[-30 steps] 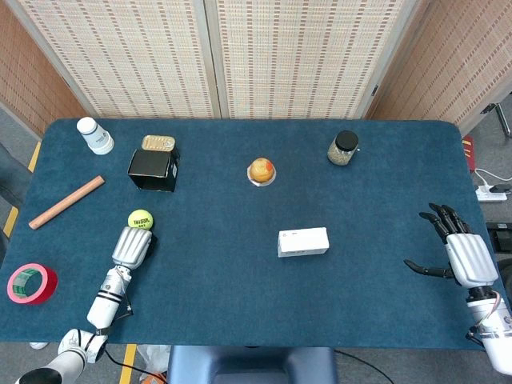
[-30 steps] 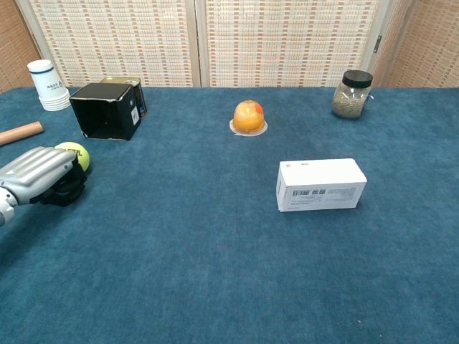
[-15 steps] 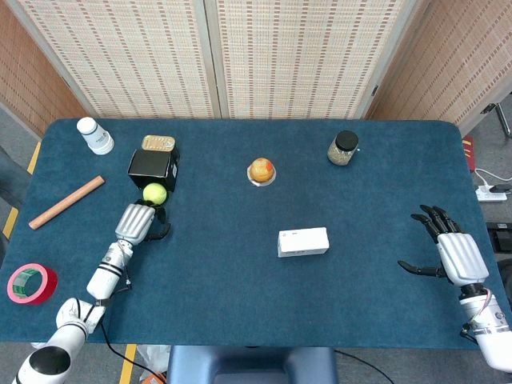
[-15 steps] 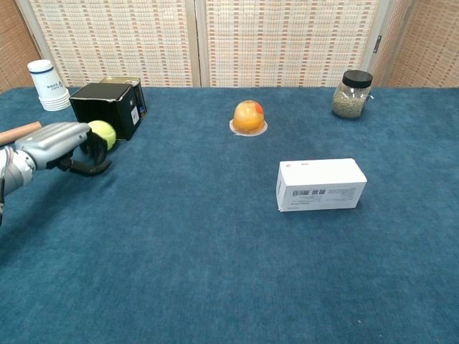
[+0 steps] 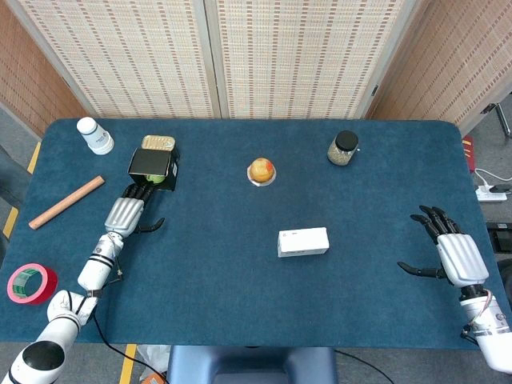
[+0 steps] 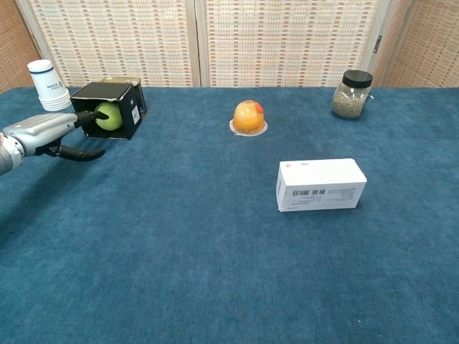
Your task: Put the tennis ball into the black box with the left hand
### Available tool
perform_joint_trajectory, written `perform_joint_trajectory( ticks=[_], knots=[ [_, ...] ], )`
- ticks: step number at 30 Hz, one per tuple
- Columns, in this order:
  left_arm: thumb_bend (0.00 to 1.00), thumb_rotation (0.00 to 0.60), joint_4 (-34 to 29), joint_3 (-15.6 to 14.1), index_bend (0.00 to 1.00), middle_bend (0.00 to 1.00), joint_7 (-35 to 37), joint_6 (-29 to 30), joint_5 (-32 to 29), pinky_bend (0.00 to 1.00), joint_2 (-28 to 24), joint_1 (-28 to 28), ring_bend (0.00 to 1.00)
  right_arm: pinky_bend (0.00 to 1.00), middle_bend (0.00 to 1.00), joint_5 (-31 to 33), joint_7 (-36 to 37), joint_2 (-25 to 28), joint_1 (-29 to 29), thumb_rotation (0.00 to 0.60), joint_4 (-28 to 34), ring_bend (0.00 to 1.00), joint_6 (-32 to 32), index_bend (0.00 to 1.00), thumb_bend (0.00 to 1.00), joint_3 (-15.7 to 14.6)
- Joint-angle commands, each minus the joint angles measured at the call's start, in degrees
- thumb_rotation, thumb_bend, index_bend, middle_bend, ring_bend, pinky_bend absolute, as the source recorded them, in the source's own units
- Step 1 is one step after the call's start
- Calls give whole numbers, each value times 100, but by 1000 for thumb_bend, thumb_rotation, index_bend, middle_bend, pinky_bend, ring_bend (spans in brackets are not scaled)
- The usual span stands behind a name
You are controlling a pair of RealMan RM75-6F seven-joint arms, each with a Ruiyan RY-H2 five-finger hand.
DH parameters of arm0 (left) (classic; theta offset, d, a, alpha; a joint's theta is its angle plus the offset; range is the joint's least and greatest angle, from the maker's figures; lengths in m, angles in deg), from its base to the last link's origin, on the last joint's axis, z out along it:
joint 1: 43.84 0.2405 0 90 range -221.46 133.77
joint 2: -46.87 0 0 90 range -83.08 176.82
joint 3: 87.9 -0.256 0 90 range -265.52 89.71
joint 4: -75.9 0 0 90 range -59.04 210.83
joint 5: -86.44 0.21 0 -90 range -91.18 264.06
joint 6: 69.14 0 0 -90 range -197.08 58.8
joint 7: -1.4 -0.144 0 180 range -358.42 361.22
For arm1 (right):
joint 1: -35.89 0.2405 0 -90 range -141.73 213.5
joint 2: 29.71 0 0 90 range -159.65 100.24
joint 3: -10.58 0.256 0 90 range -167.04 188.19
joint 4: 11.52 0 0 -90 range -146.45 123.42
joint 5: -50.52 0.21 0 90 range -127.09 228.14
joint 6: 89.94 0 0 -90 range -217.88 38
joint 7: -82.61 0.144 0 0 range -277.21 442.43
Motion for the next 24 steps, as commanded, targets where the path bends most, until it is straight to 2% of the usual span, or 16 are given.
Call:
perform_joint_trajectory(
  ticks=[1, 24],
  knots=[
    [280, 147, -81, -58, 21, 0, -48, -61, 24, 0, -49, 22, 0, 168, 46, -5, 19, 7, -16, 533, 2, 0, -32, 189, 0, 3],
    [277, 143, -500, -67, 51, 0, -388, -75, -110, 0, -268, 65, 0, 168, 46, -32, 69, 23, -21, 534, -5, 0, -59, 189, 0, -4]
  ],
)
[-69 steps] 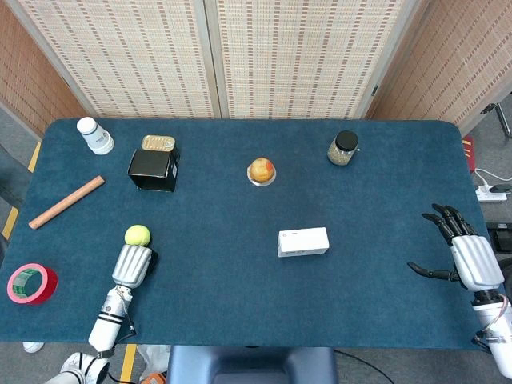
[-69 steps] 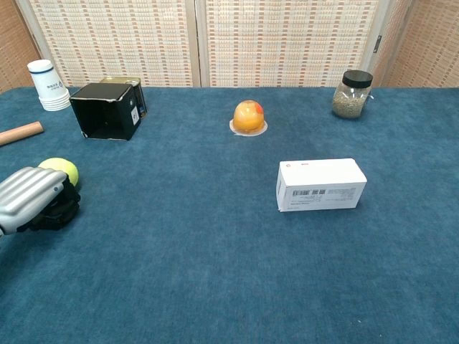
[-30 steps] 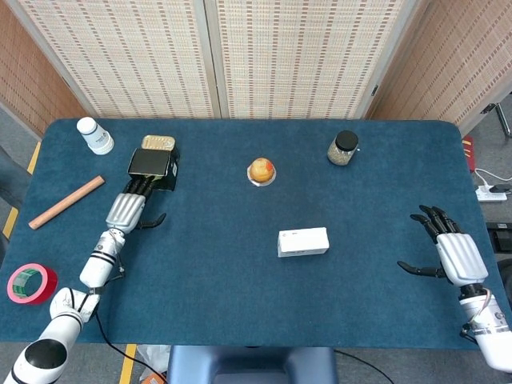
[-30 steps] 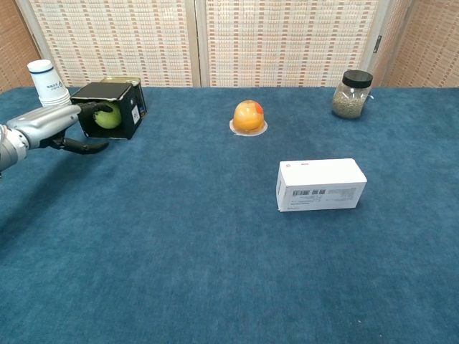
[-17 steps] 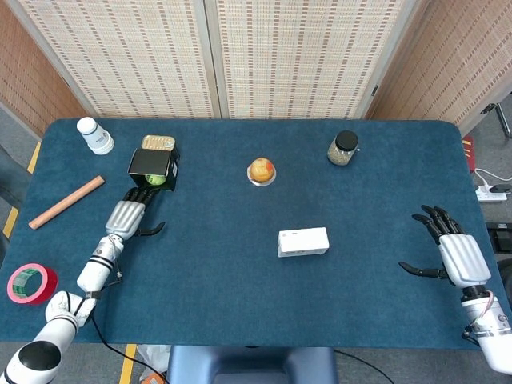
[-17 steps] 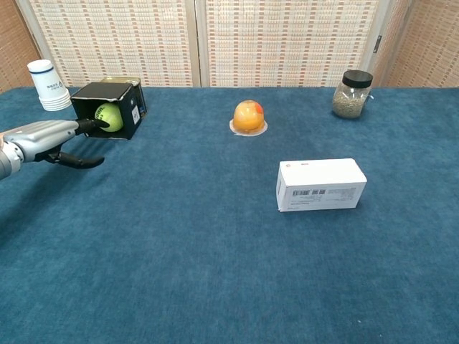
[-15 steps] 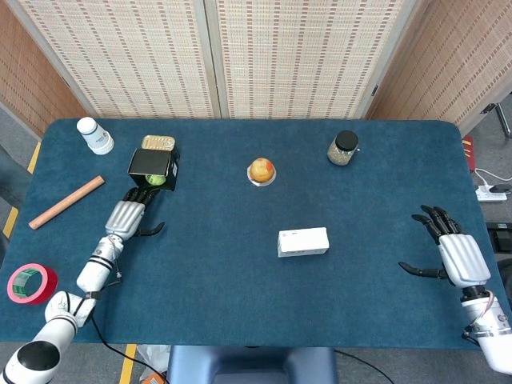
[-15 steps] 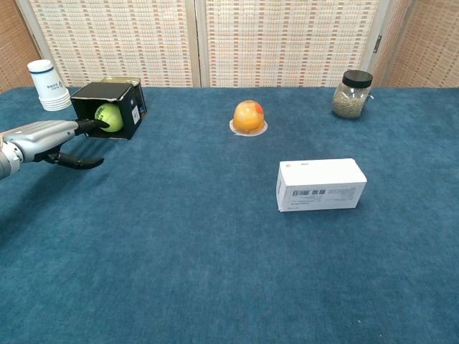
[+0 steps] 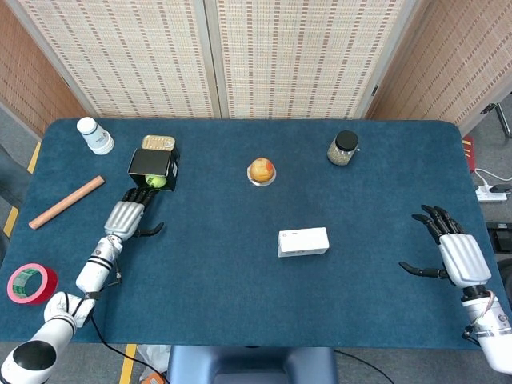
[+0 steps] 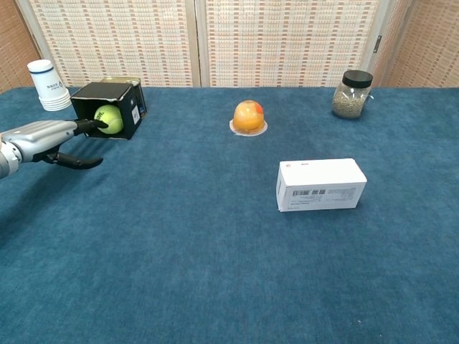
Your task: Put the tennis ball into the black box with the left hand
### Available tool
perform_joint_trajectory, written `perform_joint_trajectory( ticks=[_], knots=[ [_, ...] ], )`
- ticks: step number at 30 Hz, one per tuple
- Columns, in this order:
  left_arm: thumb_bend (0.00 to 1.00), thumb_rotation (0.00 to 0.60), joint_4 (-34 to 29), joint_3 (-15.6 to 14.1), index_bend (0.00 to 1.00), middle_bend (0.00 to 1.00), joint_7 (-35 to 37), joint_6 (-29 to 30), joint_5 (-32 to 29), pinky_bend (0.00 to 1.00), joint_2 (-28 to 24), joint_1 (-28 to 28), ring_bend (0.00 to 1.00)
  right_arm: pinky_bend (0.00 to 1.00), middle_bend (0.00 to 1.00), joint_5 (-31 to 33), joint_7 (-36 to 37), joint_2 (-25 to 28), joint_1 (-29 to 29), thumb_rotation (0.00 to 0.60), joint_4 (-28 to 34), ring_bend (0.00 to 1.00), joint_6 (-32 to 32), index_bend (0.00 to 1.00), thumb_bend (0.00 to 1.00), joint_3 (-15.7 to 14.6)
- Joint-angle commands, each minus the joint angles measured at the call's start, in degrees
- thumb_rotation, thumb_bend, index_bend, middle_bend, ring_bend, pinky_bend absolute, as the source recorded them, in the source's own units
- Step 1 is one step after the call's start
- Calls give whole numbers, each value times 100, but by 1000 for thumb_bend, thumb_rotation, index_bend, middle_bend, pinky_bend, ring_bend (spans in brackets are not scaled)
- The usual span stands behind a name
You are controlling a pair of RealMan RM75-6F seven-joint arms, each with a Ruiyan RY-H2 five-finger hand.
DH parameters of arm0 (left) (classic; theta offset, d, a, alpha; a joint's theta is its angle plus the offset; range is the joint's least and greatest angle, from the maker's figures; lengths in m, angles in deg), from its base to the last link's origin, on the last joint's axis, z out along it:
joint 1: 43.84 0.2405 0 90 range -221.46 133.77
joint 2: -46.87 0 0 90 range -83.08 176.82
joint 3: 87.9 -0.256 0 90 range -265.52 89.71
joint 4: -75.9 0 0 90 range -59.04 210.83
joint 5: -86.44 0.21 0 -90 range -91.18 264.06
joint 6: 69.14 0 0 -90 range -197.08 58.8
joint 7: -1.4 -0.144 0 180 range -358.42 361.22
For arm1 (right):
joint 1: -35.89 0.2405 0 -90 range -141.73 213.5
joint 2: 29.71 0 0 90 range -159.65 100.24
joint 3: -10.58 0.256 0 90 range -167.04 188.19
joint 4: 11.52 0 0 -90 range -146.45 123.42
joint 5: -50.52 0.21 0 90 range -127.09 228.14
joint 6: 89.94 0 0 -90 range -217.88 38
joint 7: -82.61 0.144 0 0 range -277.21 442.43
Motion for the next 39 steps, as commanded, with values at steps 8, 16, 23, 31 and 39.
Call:
perform_joint_trajectory(
  ticks=[8, 16, 23, 31, 39],
  knots=[
    [278, 144, -95, 11, 59, 0, -59, -28, -43, 0, -42, -6, 0, 168, 45, -5, 5, 4, -1, 533, 5, 0, -5, 189, 0, -3],
    [279, 150, -246, 2, 67, 0, -216, 62, -84, 0, -141, 121, 0, 168, 45, 29, 28, 5, 17, 533, -15, 0, 40, 189, 0, 8],
    [278, 140, -1883, -80, 111, 1, -1661, 2208, -160, 0, -1180, 1603, 0, 168, 45, 3, 204, 65, -25, 533, -43, 0, -37, 189, 0, 14],
    [379, 199, -4184, -575, 409, 369, -1884, 4041, -203, 606, -2878, 3468, 354, 168, 45, -178, 206, 77, -47, 533, -12, 0, -114, 189, 0, -68],
    [513, 566, -3251, -434, 682, 700, -1058, 4319, -244, 818, -2505, 3873, 663, 173, 46, -375, -17, 29, -96, 533, 78, 0, -203, 189, 0, -204]
  ],
)
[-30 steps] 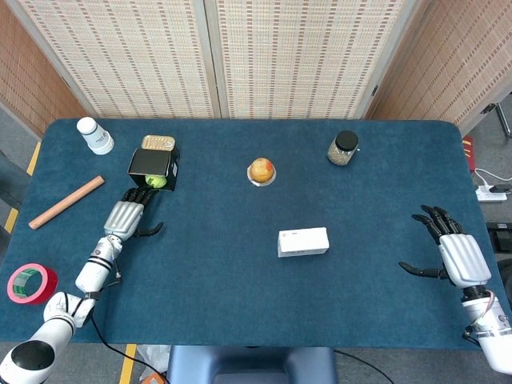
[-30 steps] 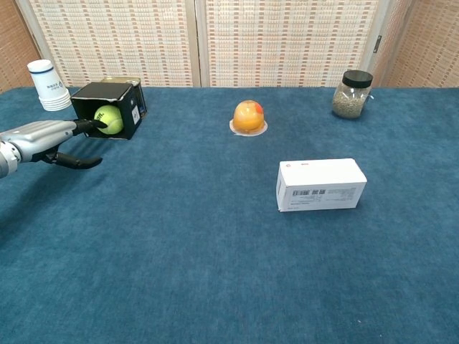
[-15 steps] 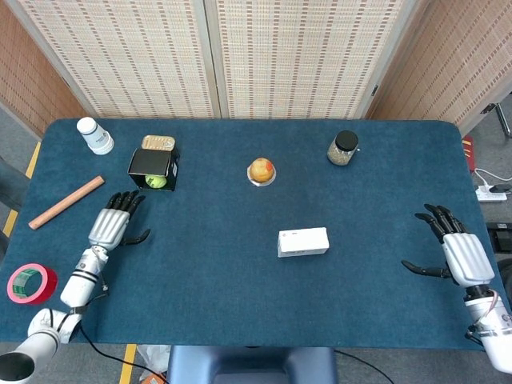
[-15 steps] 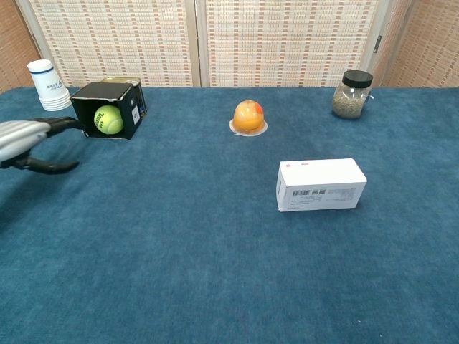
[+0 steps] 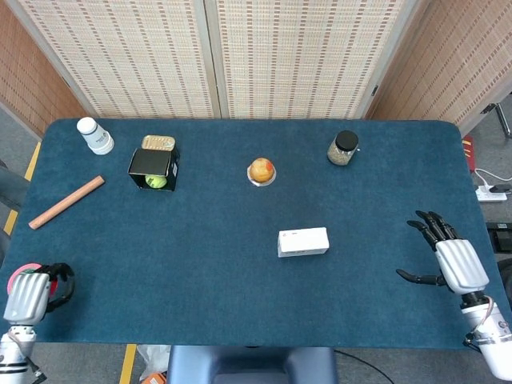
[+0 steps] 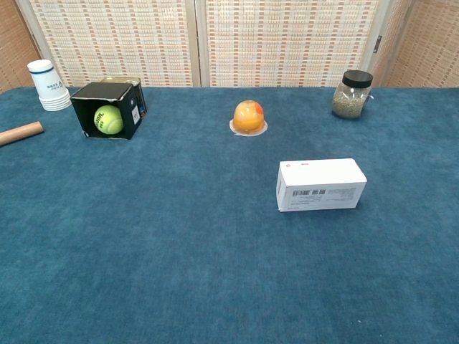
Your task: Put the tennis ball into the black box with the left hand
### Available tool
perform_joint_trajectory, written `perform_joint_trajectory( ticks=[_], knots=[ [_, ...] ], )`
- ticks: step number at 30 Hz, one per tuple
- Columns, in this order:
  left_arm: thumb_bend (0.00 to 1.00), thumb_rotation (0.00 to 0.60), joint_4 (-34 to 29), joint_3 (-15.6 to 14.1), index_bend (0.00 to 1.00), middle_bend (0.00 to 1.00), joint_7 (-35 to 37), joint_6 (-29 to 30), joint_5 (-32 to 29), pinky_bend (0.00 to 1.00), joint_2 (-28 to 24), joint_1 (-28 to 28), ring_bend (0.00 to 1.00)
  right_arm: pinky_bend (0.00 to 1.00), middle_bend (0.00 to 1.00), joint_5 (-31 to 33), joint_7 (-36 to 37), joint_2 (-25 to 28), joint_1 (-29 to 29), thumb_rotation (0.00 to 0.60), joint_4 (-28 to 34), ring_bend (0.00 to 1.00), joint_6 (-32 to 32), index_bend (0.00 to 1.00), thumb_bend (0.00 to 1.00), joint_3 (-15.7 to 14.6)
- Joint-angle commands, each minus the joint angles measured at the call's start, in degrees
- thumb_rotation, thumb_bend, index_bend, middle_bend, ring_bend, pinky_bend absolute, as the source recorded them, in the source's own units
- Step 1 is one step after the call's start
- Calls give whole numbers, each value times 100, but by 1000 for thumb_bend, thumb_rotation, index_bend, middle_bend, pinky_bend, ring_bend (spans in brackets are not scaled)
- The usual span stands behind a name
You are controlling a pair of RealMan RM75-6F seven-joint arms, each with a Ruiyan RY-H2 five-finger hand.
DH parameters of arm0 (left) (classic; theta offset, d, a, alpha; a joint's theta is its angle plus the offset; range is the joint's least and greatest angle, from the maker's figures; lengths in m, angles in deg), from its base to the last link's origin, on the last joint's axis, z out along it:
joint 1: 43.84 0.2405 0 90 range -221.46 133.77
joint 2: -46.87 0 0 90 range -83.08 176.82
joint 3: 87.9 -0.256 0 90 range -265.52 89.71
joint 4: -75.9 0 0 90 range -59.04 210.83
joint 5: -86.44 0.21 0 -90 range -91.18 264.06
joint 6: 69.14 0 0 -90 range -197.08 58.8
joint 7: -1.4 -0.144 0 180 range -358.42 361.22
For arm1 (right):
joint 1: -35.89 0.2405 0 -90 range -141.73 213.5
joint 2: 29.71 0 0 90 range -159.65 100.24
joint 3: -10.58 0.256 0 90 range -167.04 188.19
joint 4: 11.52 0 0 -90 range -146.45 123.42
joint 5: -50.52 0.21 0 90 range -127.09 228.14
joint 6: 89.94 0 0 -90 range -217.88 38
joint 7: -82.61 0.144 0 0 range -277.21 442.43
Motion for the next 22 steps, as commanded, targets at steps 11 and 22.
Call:
perform_joint_trajectory(
  ticks=[11, 22],
  knots=[
    [538, 600, 1419, 404, 709, 681, 834, 967, 37, 789, 417, 571, 660, 175, 52, 37, -144, -48, -9, 533, 31, 0, 53, 189, 0, -40],
    [536, 600, 1477, 493, 708, 681, 903, 829, 100, 785, 461, 539, 661, 187, 59, 182, -255, -116, 111, 533, -3, 0, 307, 189, 0, -2]
  ],
)
